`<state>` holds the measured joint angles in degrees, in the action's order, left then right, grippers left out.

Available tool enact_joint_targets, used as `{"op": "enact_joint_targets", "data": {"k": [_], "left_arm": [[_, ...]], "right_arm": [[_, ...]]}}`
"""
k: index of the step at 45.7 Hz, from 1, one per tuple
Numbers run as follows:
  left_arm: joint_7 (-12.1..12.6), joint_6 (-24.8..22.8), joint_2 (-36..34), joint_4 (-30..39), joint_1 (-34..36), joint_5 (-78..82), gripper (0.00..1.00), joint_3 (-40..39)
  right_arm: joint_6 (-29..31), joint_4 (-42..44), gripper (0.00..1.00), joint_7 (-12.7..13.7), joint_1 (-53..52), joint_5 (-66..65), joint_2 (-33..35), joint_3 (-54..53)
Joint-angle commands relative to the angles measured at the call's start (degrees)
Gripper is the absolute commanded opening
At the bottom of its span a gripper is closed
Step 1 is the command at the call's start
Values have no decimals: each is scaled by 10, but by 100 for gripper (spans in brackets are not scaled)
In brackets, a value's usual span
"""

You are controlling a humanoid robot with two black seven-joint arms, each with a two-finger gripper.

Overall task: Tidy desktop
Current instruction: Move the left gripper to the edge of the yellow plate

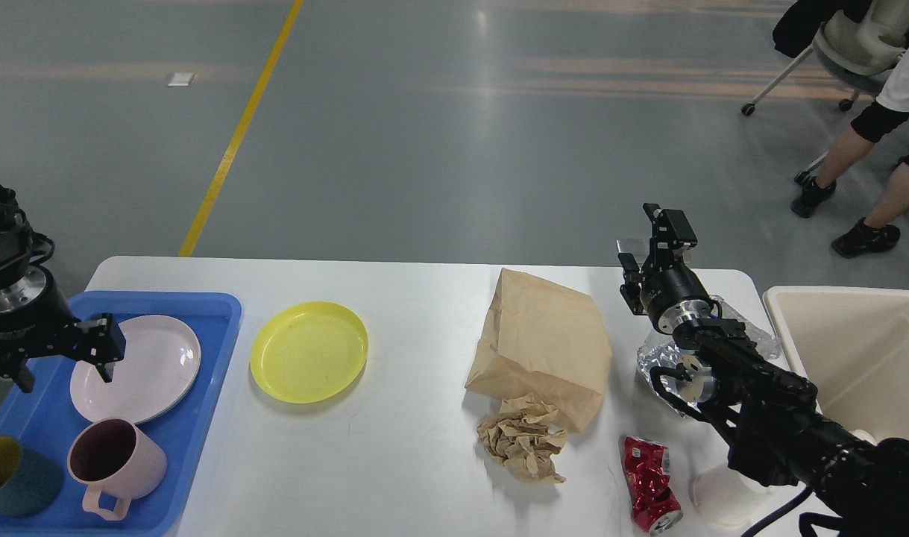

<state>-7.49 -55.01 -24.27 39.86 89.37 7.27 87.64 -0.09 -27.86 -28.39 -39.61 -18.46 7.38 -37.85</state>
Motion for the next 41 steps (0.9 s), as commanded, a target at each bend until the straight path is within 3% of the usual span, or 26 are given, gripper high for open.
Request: {"op": "enact_joint_targets", "data": {"k": [1,20,26,32,41], "left_arm": [[0,0,23,2,27,-1,91,1],[0,0,95,23,128,-2,92,1],[1,0,122,23,115,-10,92,-7],[3,103,147,23,54,-19,92,-14],[8,124,160,14,12,-20,92,-71]], "right_arm": [[0,0,100,0,1,0,0,1],[0,0,100,0,0,0,1,0],[0,0,100,0,1,0,0,1],[0,0,100,0,0,0,0,1],[0,0,100,0,0,0,0,1]]}}
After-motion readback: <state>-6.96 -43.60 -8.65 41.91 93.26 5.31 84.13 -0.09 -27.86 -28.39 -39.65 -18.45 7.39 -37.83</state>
